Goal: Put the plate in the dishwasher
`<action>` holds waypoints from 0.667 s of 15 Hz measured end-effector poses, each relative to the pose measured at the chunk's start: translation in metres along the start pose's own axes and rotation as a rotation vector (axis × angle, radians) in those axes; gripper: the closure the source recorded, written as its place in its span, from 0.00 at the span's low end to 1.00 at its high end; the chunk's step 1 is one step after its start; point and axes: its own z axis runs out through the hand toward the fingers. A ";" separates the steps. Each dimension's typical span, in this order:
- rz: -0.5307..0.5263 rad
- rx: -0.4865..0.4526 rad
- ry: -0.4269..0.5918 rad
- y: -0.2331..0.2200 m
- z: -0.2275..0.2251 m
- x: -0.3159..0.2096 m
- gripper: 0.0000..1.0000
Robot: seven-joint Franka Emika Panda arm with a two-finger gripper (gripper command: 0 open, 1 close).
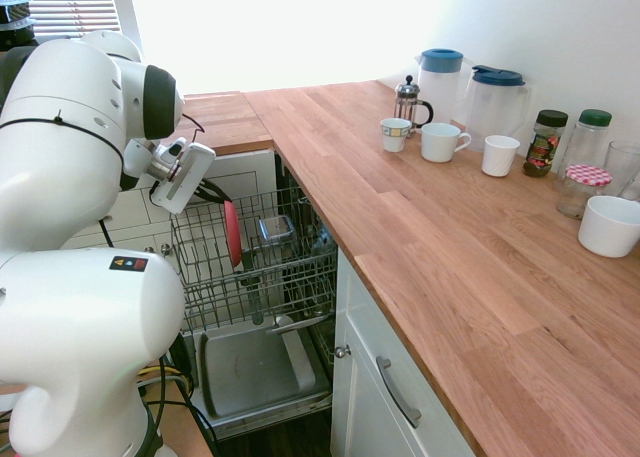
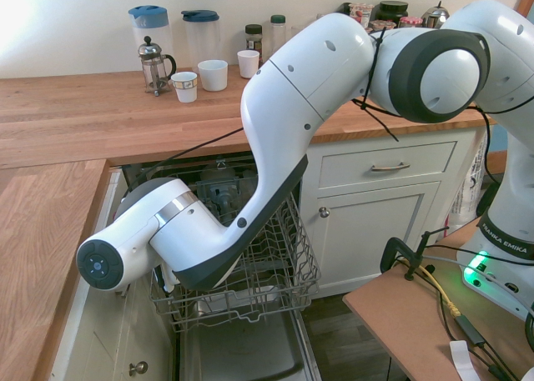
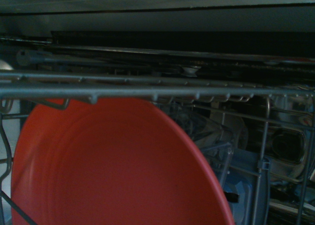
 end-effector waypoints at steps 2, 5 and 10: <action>-0.001 0.022 -0.011 -0.001 -0.001 0.002 0.00; -0.005 0.048 -0.024 -0.002 -0.001 0.003 0.00; -0.009 0.107 -0.025 0.003 -0.020 0.013 0.00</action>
